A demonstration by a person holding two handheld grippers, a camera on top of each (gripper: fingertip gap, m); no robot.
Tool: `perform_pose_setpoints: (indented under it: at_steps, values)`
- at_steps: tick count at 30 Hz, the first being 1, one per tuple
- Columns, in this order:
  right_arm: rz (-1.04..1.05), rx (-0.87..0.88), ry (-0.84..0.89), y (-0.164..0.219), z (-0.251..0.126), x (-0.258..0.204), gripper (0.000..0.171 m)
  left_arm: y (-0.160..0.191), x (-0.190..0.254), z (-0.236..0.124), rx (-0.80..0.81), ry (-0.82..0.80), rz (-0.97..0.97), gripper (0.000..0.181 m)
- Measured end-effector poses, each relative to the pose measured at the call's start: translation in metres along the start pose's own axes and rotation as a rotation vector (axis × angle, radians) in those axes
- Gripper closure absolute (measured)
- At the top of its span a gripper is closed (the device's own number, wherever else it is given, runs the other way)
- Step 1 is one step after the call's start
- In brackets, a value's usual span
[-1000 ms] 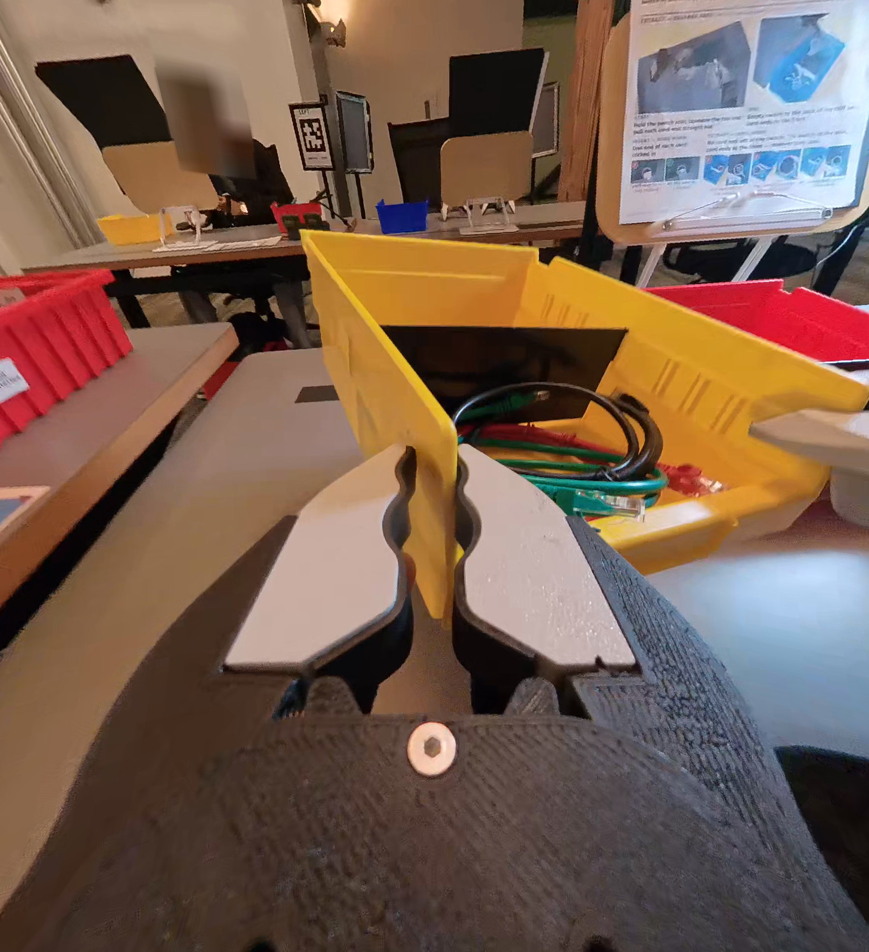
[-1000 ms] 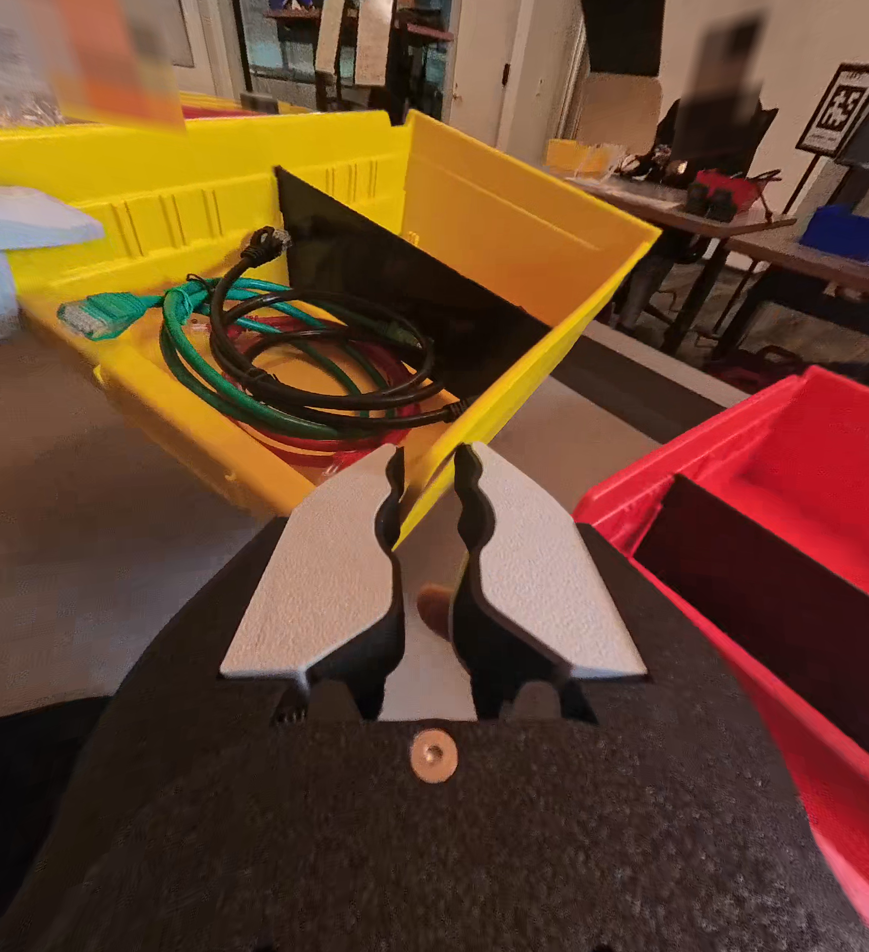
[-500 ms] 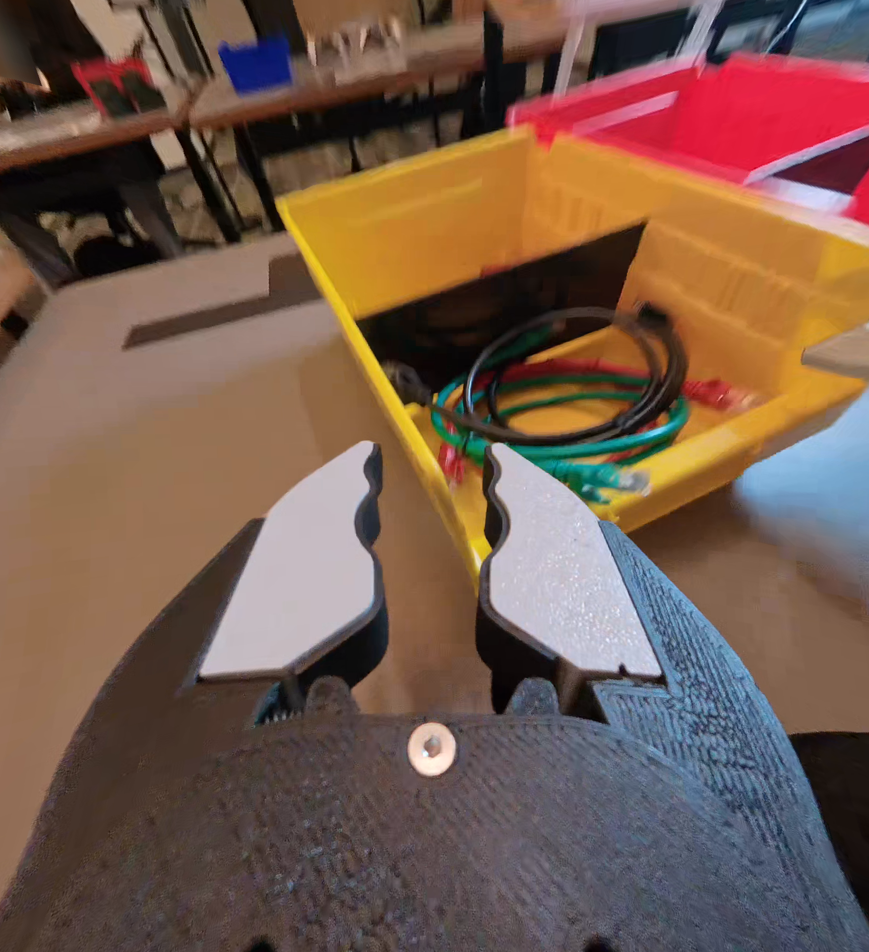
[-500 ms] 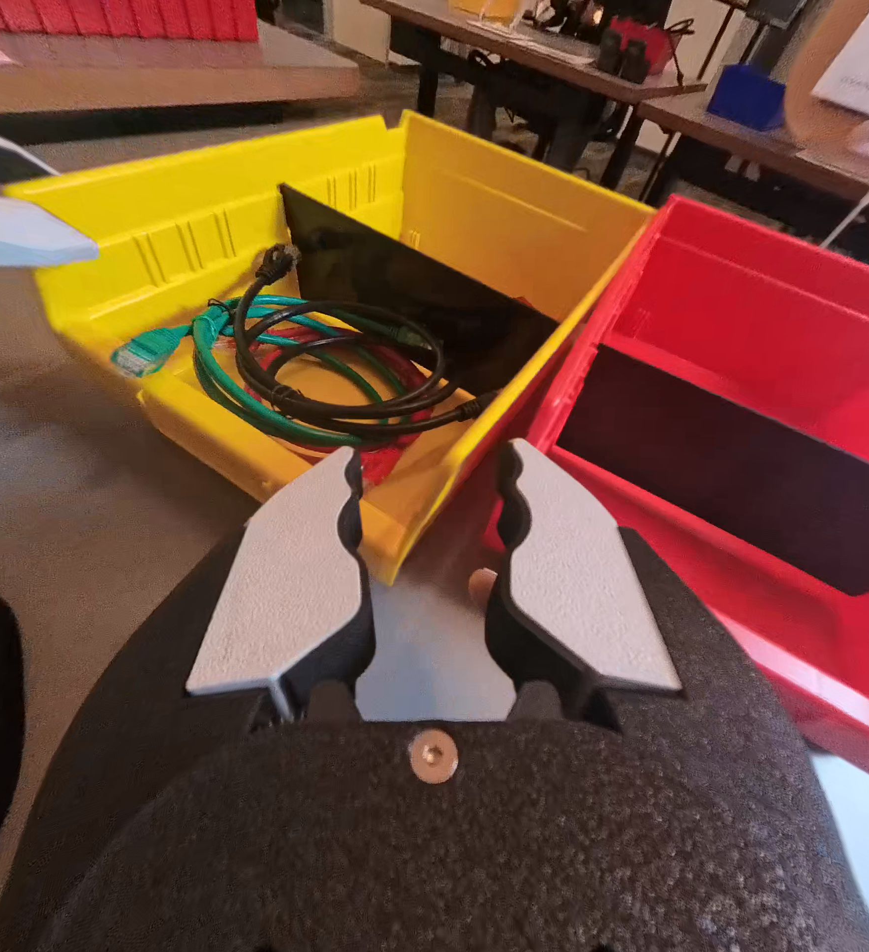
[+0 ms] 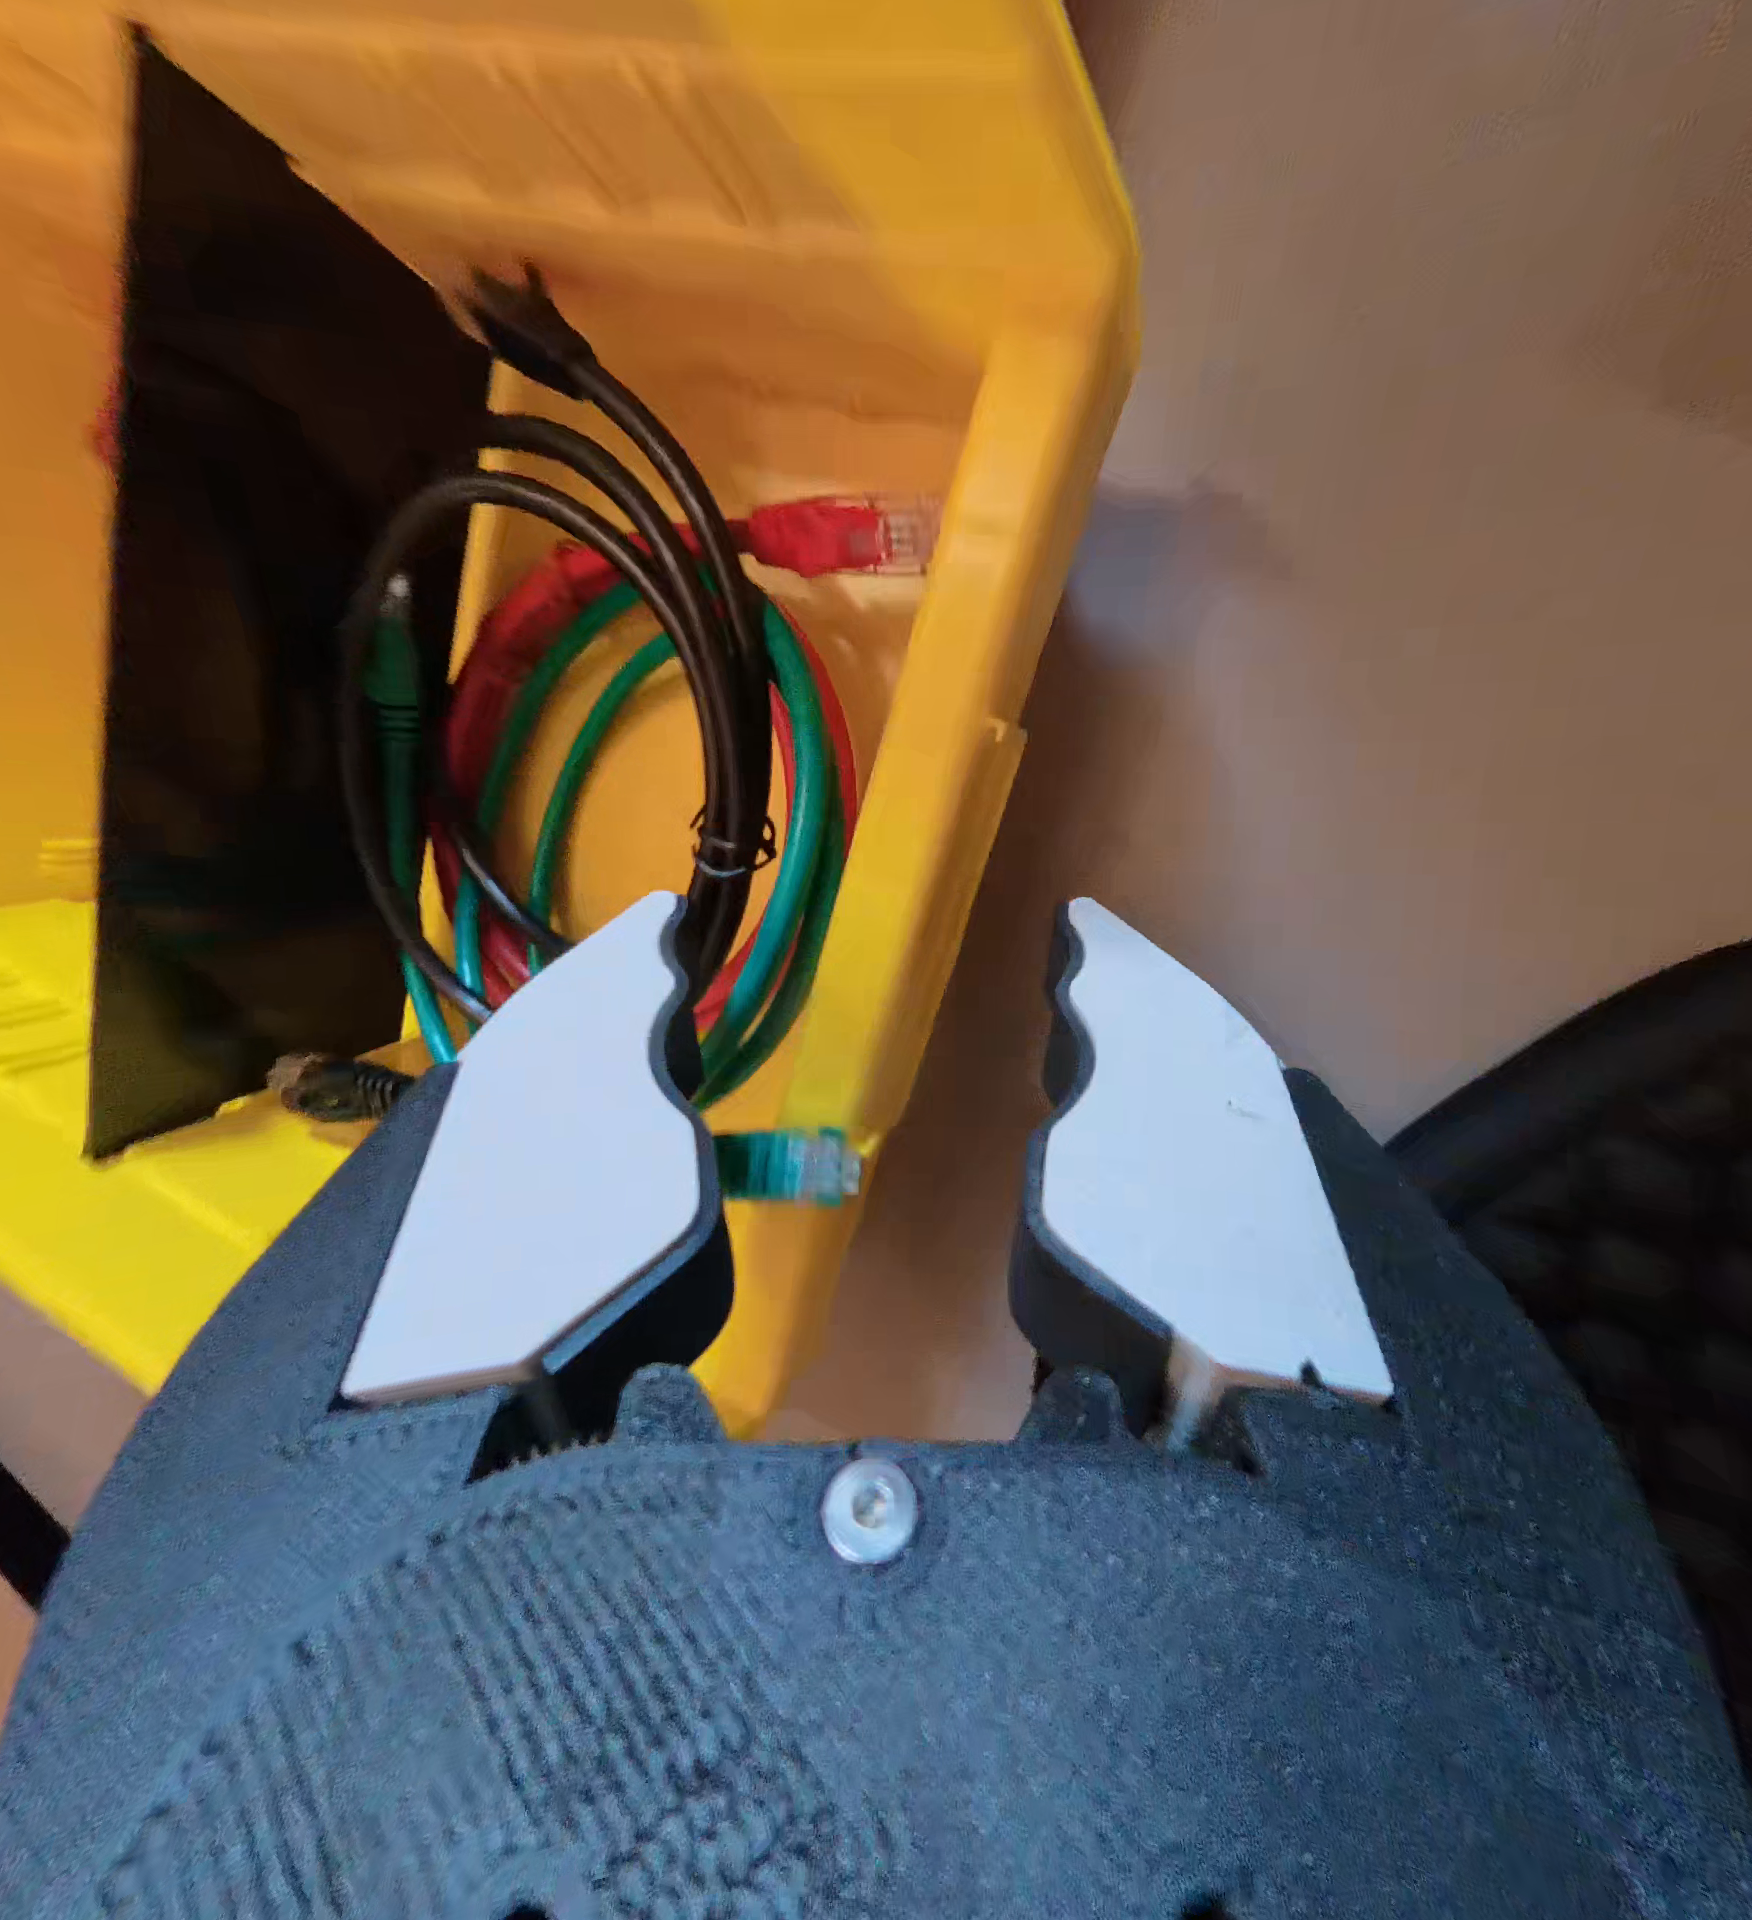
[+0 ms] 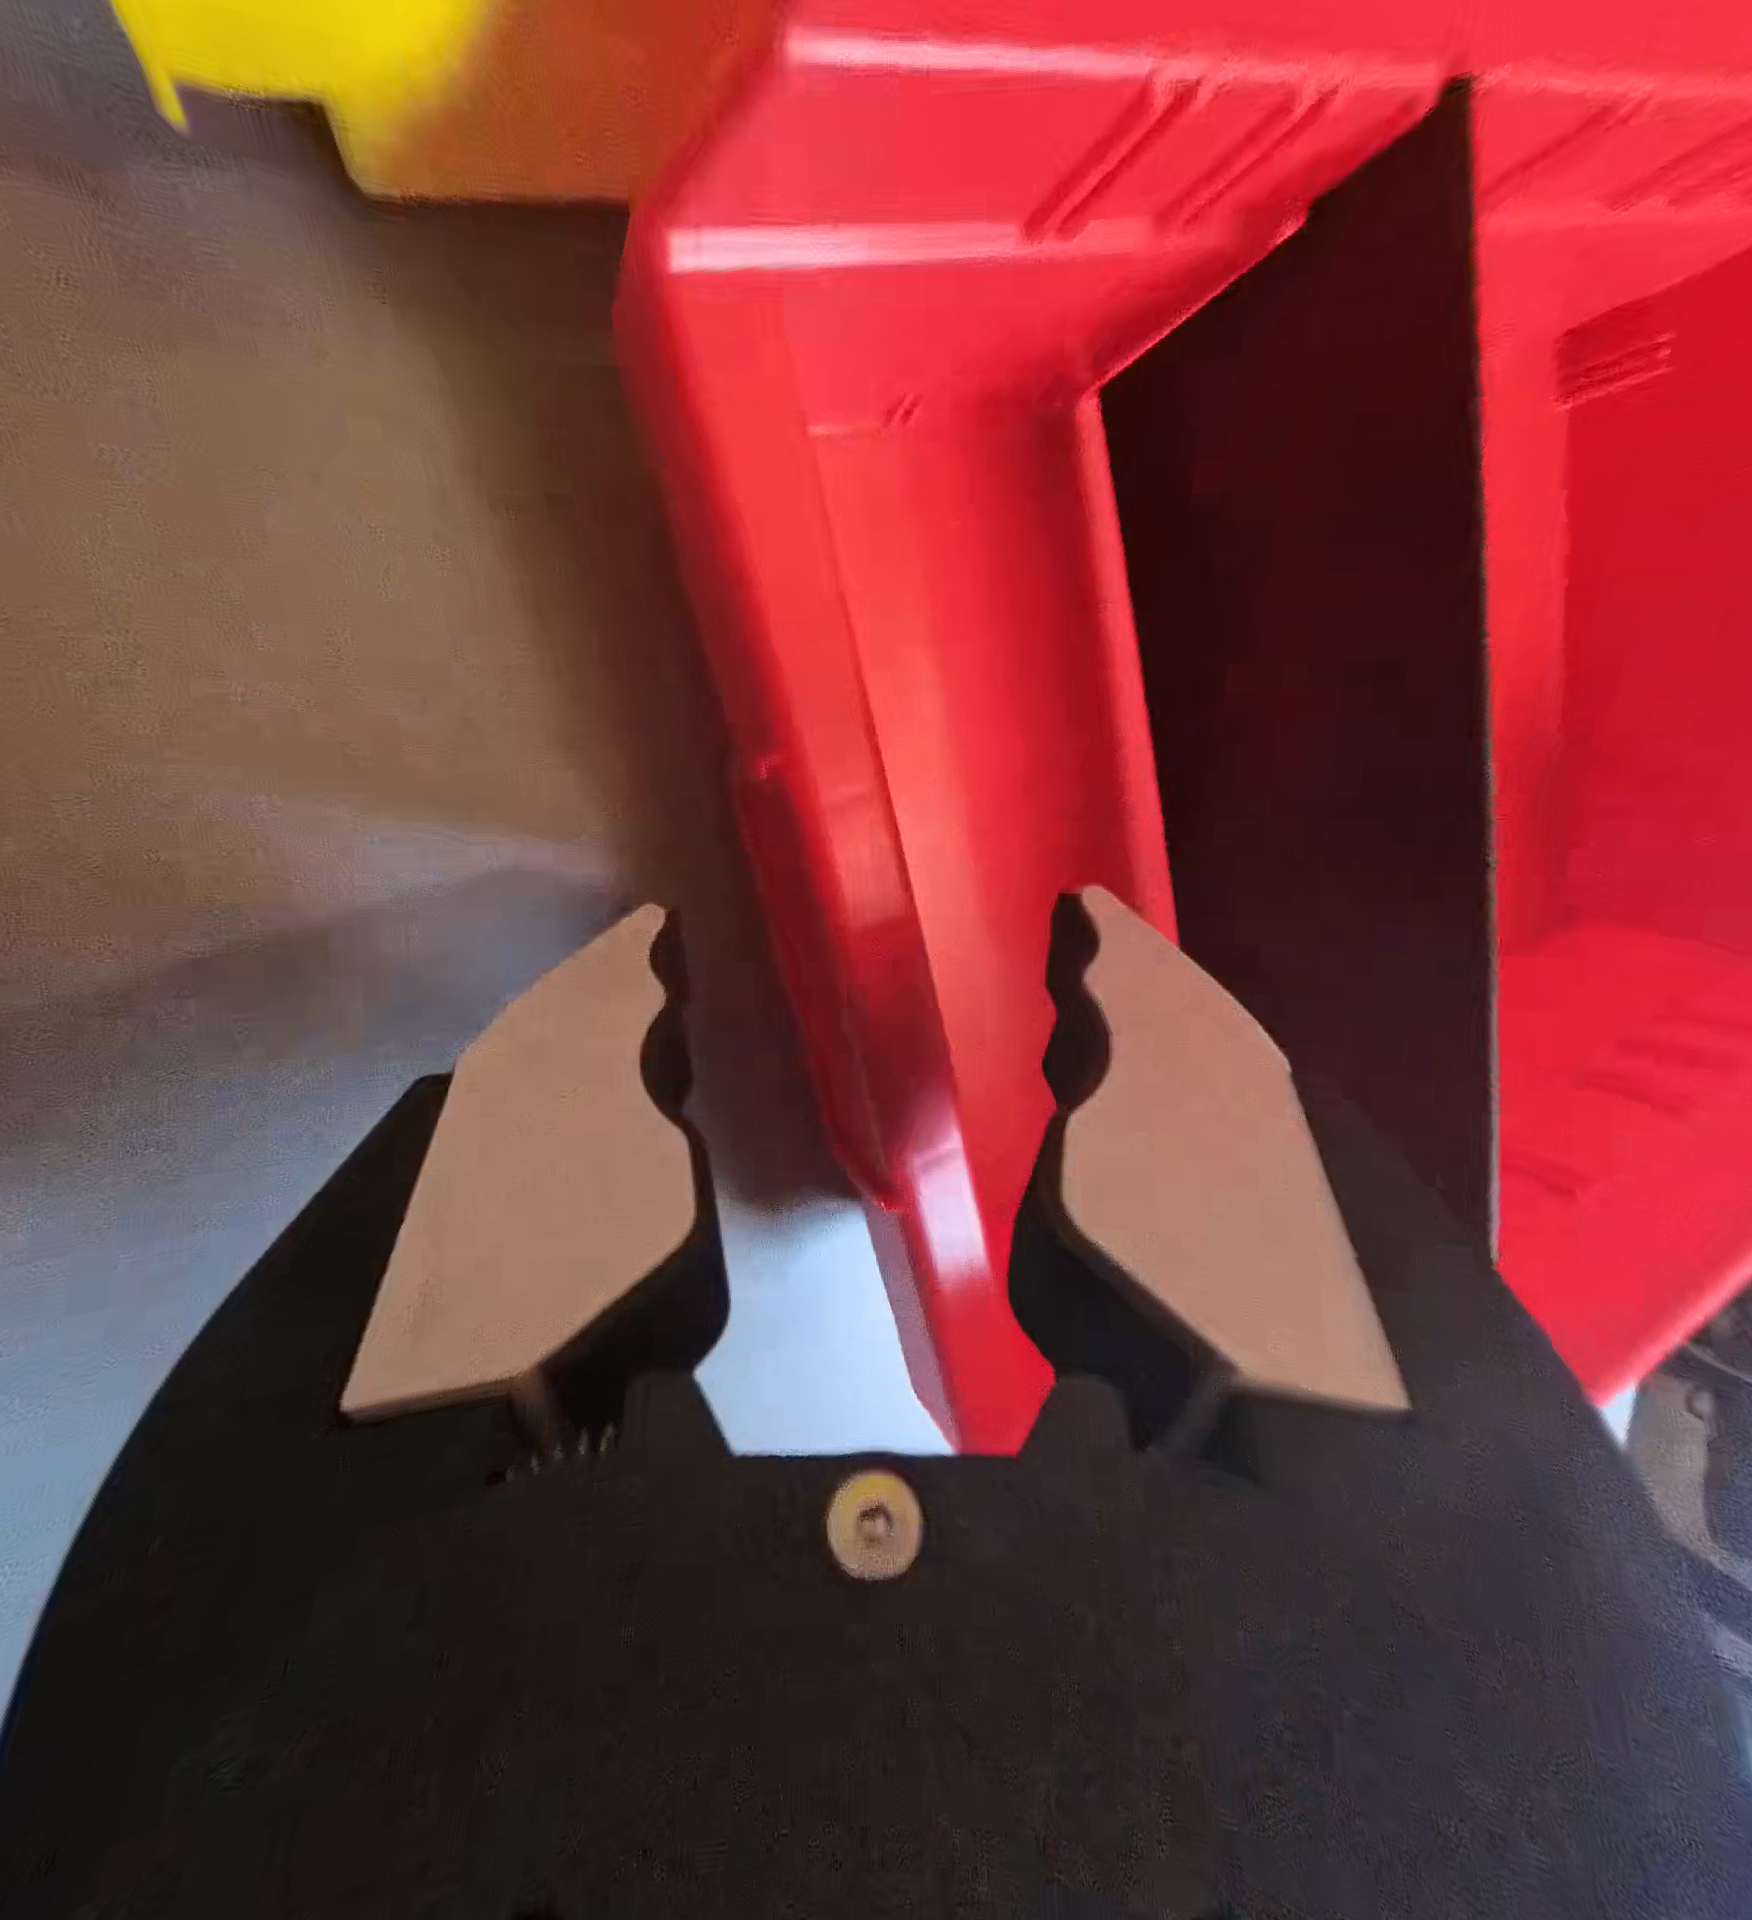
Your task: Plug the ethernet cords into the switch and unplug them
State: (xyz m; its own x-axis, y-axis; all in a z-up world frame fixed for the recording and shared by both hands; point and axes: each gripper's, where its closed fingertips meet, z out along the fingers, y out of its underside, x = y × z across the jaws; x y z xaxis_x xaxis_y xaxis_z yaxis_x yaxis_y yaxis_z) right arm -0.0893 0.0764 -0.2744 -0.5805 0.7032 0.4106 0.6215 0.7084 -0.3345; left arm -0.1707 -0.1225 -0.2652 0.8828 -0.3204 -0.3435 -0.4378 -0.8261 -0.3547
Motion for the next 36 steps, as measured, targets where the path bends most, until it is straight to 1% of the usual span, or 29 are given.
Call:
perform_pose_setpoints:
  at_steps: [2, 4, 5, 7, 13, 18, 21, 26, 30, 34, 36]
  values:
    - [-0.040, -0.085, -0.032, 0.013, 0.011, -0.001, 0.128, 0.005, -0.006, 0.013, -0.071, -0.005, 0.071, 0.130]
    - [-0.078, -0.074, 0.003, 0.016, 0.011, 0.000, 0.136, 0.003, -0.005, 0.016, -0.084, 0.021, 0.110, 0.133]
    - [-0.078, -0.059, 0.019, 0.017, 0.007, -0.001, 0.140, 0.003, -0.003, 0.017, -0.081, 0.029, 0.133, 0.140]
    - [-0.036, -0.061, 0.026, 0.024, 0.000, -0.009, 0.140, 0.002, -0.002, 0.017, -0.064, 0.012, 0.177, 0.147]
    - [0.123, -0.042, 0.135, 0.060, -0.036, -0.042, 0.136, 0.002, 0.002, 0.013, -0.020, -0.090, 0.157, 0.146]
    - [0.225, -0.096, 0.231, 0.099, -0.062, -0.059, 0.135, -0.002, 0.012, 0.009, 0.004, -0.162, 0.135, 0.145]
    - [0.252, -0.131, 0.268, 0.119, -0.067, -0.053, 0.135, -0.004, 0.009, 0.010, 0.032, -0.180, 0.111, 0.143]
    - [0.301, -0.183, 0.288, 0.140, -0.063, -0.027, 0.135, -0.005, -0.006, 0.016, 0.096, -0.153, 0.040, 0.136]
    - [0.376, -0.213, 0.304, 0.151, -0.058, -0.004, 0.135, 0.000, -0.030, 0.023, 0.103, -0.155, 0.002, 0.134]
    - [0.495, -0.265, 0.349, 0.165, -0.055, 0.014, 0.135, 0.007, -0.055, 0.030, 0.112, -0.172, -0.011, 0.134]
    - [0.505, -0.288, 0.372, 0.169, -0.054, 0.020, 0.135, 0.010, -0.061, 0.032, 0.116, -0.160, -0.036, 0.132]
